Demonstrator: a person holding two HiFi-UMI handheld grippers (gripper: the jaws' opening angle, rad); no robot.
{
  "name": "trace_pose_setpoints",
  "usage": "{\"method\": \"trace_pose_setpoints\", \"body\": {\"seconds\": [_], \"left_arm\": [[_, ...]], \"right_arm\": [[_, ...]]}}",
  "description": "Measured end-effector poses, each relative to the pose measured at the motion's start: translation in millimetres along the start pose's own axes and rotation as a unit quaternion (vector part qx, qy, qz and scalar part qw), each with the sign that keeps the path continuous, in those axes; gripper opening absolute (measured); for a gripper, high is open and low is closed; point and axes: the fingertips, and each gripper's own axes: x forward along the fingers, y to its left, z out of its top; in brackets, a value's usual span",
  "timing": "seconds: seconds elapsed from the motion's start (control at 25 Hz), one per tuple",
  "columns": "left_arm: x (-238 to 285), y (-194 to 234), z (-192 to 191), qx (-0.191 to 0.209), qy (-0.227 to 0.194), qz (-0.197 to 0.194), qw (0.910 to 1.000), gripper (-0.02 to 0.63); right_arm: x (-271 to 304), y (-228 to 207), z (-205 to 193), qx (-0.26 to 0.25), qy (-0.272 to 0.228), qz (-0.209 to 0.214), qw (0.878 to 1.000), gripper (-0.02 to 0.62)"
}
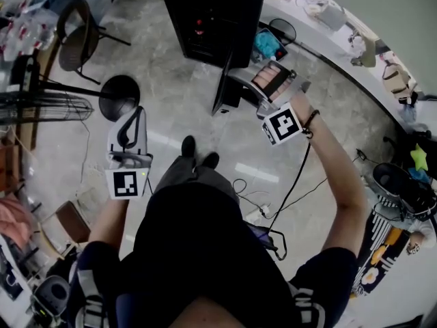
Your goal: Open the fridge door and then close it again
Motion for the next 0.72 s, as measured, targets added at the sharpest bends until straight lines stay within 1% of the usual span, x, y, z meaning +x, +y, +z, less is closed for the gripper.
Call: {"method": "trace_pose_setpoints", "body": {"seconds": [0.08, 0.28, 0.4, 0.72], "left_arm": [[0, 0, -2, -0.001, 0.003, 0.0, 1.0, 0.023], [4, 2, -3, -0.006, 0.003, -0.003, 1.0, 0.023], [5, 3, -5, -0.009, 0.004, -0.006, 0.9999, 0.023], [5, 20, -9, -0.016, -0.003, -0.018, 0.9997, 0.023]], "right_arm": [[3, -1, 0, -0.005, -0.001, 0.003, 1.0, 0.355], [9, -1, 0, -0.004, -0.001, 0.028, 1.0, 0.362], [12, -6, 1, -0.006, 0.002, 0.021, 1.0, 0.36], [35, -31, 15, 0.022, 0.006, 0.01, 1.0, 0.357]]}}
